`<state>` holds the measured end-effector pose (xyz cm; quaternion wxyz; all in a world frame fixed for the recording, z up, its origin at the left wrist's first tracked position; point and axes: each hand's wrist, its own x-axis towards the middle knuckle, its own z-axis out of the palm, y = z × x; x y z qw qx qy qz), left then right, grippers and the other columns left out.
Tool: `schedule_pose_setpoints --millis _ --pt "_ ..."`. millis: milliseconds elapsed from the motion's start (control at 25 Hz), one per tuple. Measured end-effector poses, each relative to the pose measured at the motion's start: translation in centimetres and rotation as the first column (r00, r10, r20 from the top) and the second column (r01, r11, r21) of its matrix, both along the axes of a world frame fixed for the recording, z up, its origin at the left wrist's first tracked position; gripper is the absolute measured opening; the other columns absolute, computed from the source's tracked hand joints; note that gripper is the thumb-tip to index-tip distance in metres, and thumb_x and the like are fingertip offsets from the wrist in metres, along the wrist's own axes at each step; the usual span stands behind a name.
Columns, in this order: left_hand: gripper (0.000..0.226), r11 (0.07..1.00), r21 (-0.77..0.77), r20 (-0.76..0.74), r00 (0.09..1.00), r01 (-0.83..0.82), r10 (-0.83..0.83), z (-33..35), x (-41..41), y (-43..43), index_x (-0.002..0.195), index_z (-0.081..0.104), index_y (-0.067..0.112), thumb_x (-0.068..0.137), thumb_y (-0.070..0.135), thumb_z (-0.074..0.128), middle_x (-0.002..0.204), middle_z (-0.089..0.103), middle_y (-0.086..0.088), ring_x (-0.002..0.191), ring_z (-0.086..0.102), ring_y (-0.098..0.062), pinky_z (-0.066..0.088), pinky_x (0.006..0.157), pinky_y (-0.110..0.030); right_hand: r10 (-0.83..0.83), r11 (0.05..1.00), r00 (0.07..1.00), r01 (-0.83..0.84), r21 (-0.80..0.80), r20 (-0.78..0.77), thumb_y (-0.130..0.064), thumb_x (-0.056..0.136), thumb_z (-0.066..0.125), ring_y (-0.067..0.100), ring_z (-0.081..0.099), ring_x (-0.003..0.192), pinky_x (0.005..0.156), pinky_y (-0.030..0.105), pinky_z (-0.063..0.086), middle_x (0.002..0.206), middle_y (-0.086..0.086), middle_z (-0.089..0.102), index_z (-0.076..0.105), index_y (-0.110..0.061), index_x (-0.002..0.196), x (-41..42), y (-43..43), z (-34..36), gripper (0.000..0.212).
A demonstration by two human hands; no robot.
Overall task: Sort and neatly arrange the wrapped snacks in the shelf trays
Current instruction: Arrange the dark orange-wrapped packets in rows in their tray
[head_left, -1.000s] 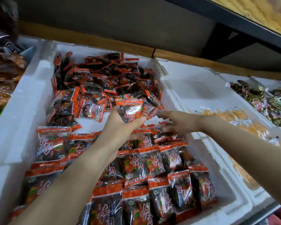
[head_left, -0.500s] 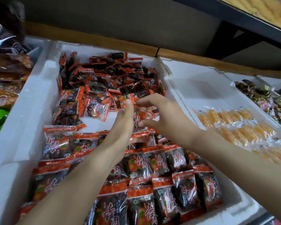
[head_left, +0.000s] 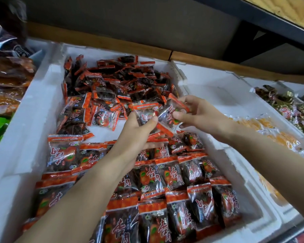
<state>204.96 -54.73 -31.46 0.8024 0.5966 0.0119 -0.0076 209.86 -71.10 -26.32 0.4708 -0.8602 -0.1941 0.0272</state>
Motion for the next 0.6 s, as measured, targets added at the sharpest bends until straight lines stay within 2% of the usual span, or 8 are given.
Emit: schedule_pose_setpoints --millis 40,120,200,280,360,440,560,600 --pt "0.021 0.999 0.039 0.009 0.999 -0.037 0.036 -0.2 0.1 0.1 0.117 0.047 0.014 0.098 0.021 0.05 0.122 0.055 -0.005 0.103 0.062 -0.016 0.06 0.068 -0.035 -0.015 0.999 0.999 0.016 -0.031 0.036 -0.006 0.088 0.061 0.015 0.058 0.071 0.068 0.024 0.051 0.079 0.004 0.06 0.055 -0.018 0.092 0.5 -0.5 0.0 0.014" --pt "0.027 0.987 0.127 0.025 0.995 -0.1 0.098 -0.2 0.2 0.3 0.125 0.043 0.014 0.099 0.02 0.046 0.125 0.05 -0.004 0.103 0.06 -0.016 0.06 0.072 -0.035 -0.018 0.969 0.991 0.05 -0.241 0.133 -0.006 0.091 0.057 0.015 0.057 0.075 0.069 0.019 0.048 0.081 0.001 0.06 0.054 -0.015 0.096 1.9 -1.6 -0.2 0.01" --pt "0.031 0.978 0.156 0.026 0.99 -0.14 0.137 -0.3 0.4 0.4 0.129 0.041 0.014 0.099 0.021 0.045 0.124 0.048 -0.002 0.095 0.061 -0.011 0.059 0.076 -0.037 0.065 0.87 0.995 -0.022 -0.492 0.071 -0.01 0.095 0.05 0.017 0.058 0.085 0.073 0.013 0.043 0.091 0.005 0.06 0.054 -0.005 0.105 3.1 -1.8 -0.9 0.012" --pt "0.035 0.975 0.162 0.013 0.988 -0.153 0.153 -0.3 0.5 0.4 0.133 0.039 0.014 0.099 0.022 0.046 0.116 0.047 0.002 0.085 0.061 -0.005 0.058 0.081 -0.04 0.156 0.732 0.987 -0.135 -0.667 -0.028 -0.012 0.097 0.046 0.021 0.054 0.102 0.085 0.018 0.041 0.11 0.01 0.058 0.055 0.0 0.118 4.0 -1.5 -2.1 0.026" --pt "0.037 0.971 0.19 0.008 0.989 -0.148 0.149 -0.4 0.6 0.4 0.134 0.038 0.015 0.099 0.024 0.047 0.121 0.047 0.001 0.097 0.06 -0.01 0.056 0.086 -0.043 0.183 0.677 0.983 -0.141 -0.722 -0.02 -0.009 0.098 0.044 0.021 0.047 0.118 0.096 0.02 0.033 0.13 0.01 0.052 0.052 -0.003 0.127 4.3 -0.8 -3.2 0.031" --pt "0.039 0.966 0.206 -0.001 0.987 -0.157 0.161 -0.4 0.6 0.6 0.135 0.037 0.017 0.099 0.026 0.047 0.128 0.045 0.0 0.105 0.058 -0.016 0.056 0.086 -0.042 0.2 0.663 0.98 -0.145 -0.735 -0.013 -0.004 0.098 0.041 0.02 0.04 0.129 0.097 0.017 0.027 0.141 0.008 0.045 0.047 -0.006 0.133 4.3 -0.4 -3.9 0.036" --pt "0.036 0.968 0.173 -0.034 0.981 -0.184 0.193 0.0 0.7 0.9 0.134 0.04 0.015 0.1 0.023 0.045 0.12 0.045 0.001 0.085 0.061 -0.006 0.059 0.074 -0.031 0.209 0.616 0.978 -0.141 -0.775 -0.011 -0.002 0.098 0.035 0.019 0.035 0.133 0.104 0.021 0.023 0.145 0.007 0.04 0.039 -0.009 0.139 4.3 -0.8 -4.7 0.042" --pt "0.035 0.967 0.168 -0.044 0.979 -0.191 0.201 0.1 0.7 1.0 0.134 0.04 0.015 0.1 0.022 0.045 0.121 0.045 0.0 0.087 0.061 -0.007 0.059 0.072 -0.03 0.224 0.603 0.975 -0.137 -0.786 0.002 -0.003 0.098 0.034 0.019 0.034 0.132 0.104 0.021 0.023 0.144 0.007 0.04 0.039 -0.009 0.139 4.1 -1.0 -4.8 0.041"
